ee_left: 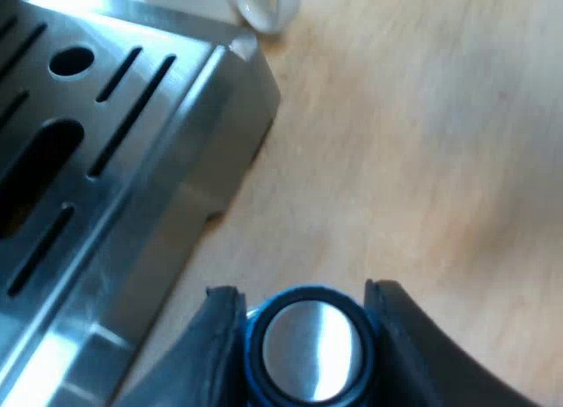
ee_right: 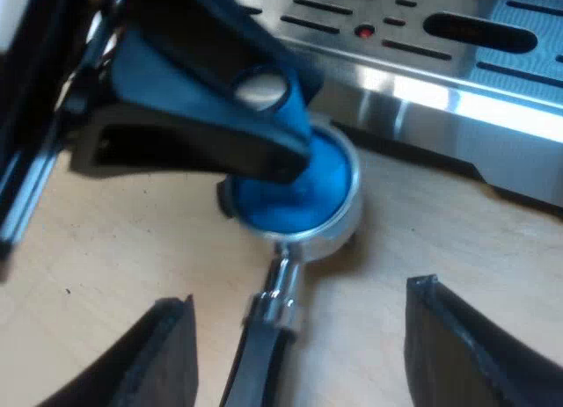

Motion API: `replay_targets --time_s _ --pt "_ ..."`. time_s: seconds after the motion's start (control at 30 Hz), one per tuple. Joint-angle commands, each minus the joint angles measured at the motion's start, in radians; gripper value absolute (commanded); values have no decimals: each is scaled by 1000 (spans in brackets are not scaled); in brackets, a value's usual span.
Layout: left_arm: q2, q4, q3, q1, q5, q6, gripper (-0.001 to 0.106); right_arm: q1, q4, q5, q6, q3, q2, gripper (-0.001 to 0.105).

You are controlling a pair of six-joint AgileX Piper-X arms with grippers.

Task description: Grind coffee beans and then tamp

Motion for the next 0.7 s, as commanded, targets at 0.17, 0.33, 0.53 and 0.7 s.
replay_targets --time_s 0.17,0.33,0.53,0.7 --pt "-126 -6 13 -4 -21 -17 13 -2 -82 -4 -18 1 -1 54" --pt "-228 -6 13 -4 -26 -17 13 21 -123 -7 -55 1 -1 54" --pt "-350 22 13 3 -107 -17 13 104 -146 23 -123 1 -1 54" --pt "-403 88 13 54 -107 -17 13 170 -153 72 -123 1 -1 54"
